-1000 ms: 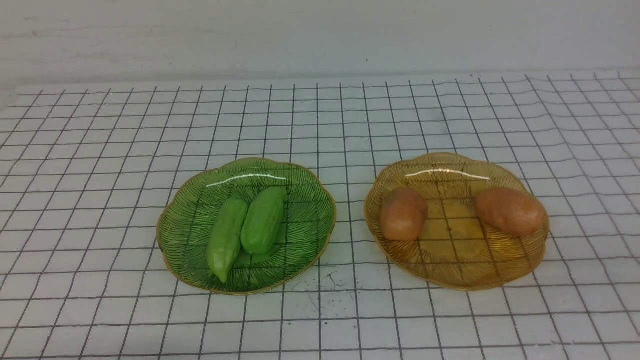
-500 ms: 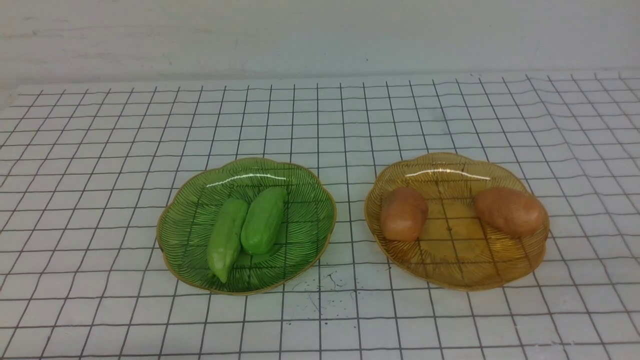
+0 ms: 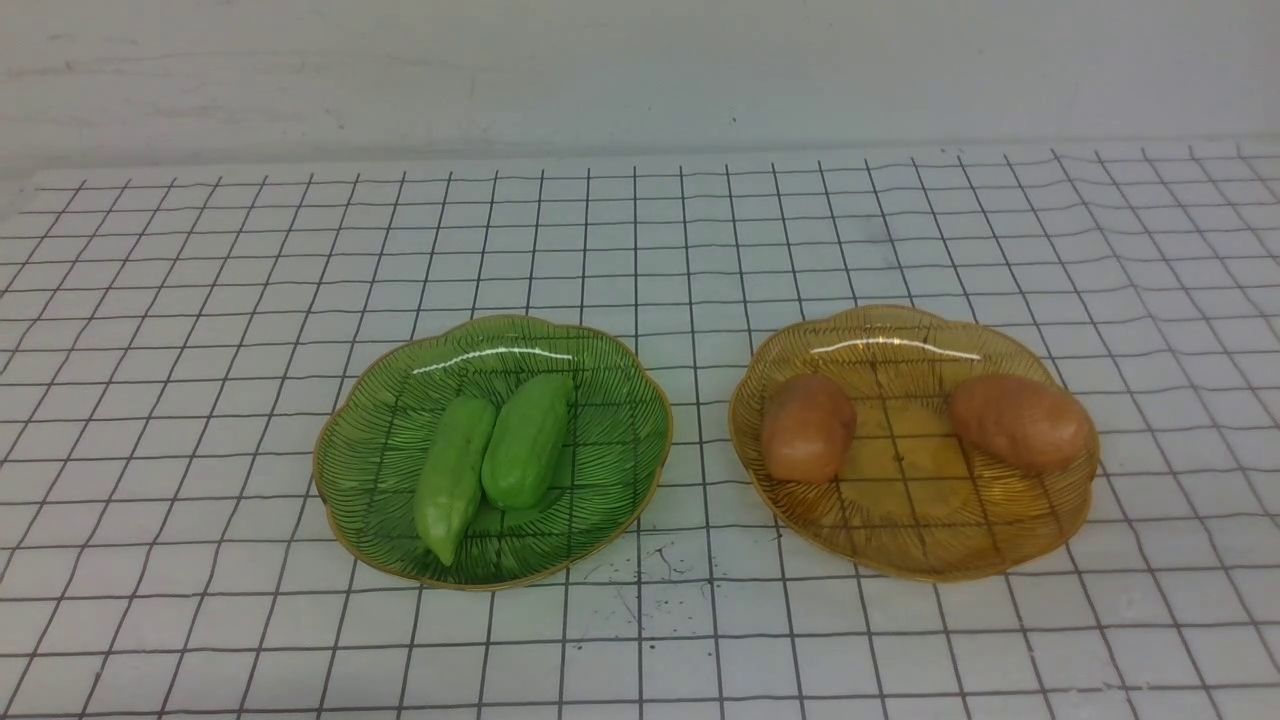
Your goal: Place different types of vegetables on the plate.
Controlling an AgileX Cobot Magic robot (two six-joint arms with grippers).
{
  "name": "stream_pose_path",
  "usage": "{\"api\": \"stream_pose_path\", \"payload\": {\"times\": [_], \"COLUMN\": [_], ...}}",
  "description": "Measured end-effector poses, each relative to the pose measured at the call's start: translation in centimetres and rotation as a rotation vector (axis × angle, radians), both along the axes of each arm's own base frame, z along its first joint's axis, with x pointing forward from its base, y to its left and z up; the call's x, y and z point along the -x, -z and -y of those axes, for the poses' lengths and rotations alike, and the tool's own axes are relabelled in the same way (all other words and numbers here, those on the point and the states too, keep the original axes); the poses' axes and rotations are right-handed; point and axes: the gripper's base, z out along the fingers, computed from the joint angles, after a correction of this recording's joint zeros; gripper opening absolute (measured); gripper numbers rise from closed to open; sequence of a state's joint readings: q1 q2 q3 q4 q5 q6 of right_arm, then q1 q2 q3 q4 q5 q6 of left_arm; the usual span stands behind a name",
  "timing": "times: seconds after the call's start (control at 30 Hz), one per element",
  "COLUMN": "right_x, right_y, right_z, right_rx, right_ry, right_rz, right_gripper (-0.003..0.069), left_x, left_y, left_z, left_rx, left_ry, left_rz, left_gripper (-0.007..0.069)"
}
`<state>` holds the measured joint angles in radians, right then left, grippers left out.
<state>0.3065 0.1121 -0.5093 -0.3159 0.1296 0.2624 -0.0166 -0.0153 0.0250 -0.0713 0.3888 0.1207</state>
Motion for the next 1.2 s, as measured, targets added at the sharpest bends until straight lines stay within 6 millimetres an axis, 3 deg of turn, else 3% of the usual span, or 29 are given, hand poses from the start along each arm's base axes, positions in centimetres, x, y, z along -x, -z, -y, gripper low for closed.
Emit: {"api": "stream_pose_path", "payload": {"times": [0.63,0.97,1.2], "right_x": [0.0,-0.08,-0.2], "right_y": [0.0,0.03,0.35], "right_z": [0.0,-0.09,-0.17], "right_rx": [0.0,-0.099,-0.016], "right_ry": [0.0,-0.058,-0.026], "right_rz": [0.0,-0.037,-0.052], "right_gripper": [-0.0014,-0.0014,-0.0014], "left_x": [0.0,0.0,0.0], "left_y": [0.0,0.0,0.0], "left_z": [0.0,0.0,0.0], "left_rx": [-0.001,-0.001,-0.001], "left_ry": [0.0,0.0,0.0], "left_rz": [0.0,0.0,0.0], "left_gripper": [-0.0008,-0.0008,-0.0008]}}
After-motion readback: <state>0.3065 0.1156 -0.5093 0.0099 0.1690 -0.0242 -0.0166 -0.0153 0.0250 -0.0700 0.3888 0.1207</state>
